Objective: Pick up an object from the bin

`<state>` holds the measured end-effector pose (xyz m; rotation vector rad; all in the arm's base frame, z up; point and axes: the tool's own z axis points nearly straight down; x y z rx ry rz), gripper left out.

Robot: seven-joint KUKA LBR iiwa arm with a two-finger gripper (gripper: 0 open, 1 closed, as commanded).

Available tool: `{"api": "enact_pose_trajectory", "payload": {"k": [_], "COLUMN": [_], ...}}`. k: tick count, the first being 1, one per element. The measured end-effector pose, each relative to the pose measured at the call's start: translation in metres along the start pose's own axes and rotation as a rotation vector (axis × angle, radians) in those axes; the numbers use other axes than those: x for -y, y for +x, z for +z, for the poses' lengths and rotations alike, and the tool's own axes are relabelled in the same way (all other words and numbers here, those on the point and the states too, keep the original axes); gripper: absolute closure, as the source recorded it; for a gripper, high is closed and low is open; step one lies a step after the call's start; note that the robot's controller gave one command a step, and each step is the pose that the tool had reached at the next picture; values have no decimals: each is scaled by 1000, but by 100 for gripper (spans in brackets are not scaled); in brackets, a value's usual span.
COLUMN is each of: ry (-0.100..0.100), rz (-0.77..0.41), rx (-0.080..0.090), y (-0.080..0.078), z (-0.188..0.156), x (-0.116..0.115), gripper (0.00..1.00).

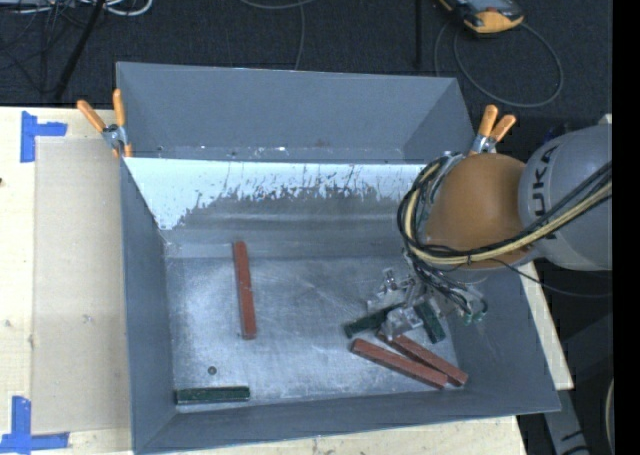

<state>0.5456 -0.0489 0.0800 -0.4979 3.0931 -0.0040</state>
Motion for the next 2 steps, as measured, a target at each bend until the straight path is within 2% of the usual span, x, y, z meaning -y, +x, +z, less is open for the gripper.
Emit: {"api": "enact_pose_trajectory", "payload": {"k": [1,2], "ry": [-3,-5], "rz": [-3,22], "rx": [-5,-8], "y": [-6,13], "z": [-22,-133], "x": [1,2], "gripper": [100,100]}}
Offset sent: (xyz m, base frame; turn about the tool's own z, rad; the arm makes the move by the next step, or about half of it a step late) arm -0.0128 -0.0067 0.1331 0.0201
